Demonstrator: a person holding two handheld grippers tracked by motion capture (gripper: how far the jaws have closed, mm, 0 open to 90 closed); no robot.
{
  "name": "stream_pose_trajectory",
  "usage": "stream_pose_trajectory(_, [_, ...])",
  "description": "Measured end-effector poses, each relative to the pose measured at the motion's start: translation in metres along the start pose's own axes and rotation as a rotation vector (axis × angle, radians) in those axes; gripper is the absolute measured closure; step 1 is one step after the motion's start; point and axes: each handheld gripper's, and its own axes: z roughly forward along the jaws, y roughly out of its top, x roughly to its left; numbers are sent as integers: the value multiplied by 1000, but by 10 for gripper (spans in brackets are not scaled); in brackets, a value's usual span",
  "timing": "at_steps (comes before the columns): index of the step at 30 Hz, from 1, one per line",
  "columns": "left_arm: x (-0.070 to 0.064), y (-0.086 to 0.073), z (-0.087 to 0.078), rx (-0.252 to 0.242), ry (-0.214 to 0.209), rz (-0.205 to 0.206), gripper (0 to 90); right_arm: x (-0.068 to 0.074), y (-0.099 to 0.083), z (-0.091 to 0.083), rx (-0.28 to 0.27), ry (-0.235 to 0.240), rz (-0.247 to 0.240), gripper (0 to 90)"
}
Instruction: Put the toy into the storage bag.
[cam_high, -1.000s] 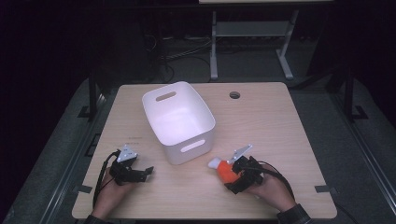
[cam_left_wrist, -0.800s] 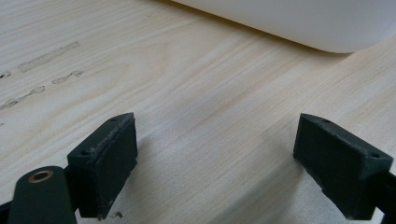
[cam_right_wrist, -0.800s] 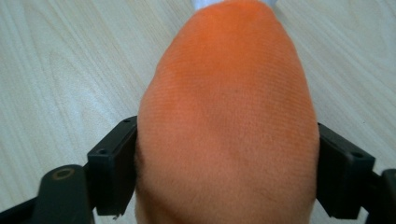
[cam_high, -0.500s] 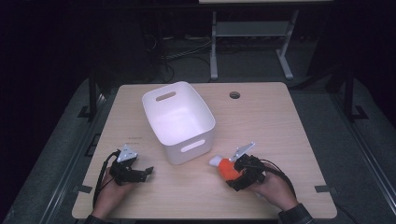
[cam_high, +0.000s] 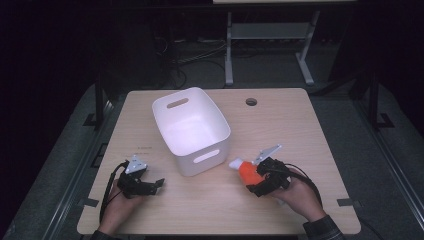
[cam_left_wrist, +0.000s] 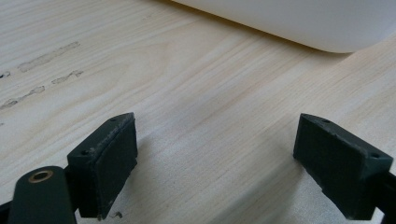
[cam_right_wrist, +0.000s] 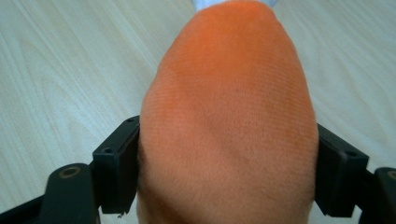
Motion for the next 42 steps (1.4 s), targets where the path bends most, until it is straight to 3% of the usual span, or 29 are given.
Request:
stream_pose_trajectory(24, [0, 0, 0, 1, 1, -3, 130, -28, 21, -16, -42, -39, 41, 230])
stream_pose_trajectory(42, [0, 0, 0, 0, 1, 0, 130, -46, 47, -30, -97, -57, 63, 229])
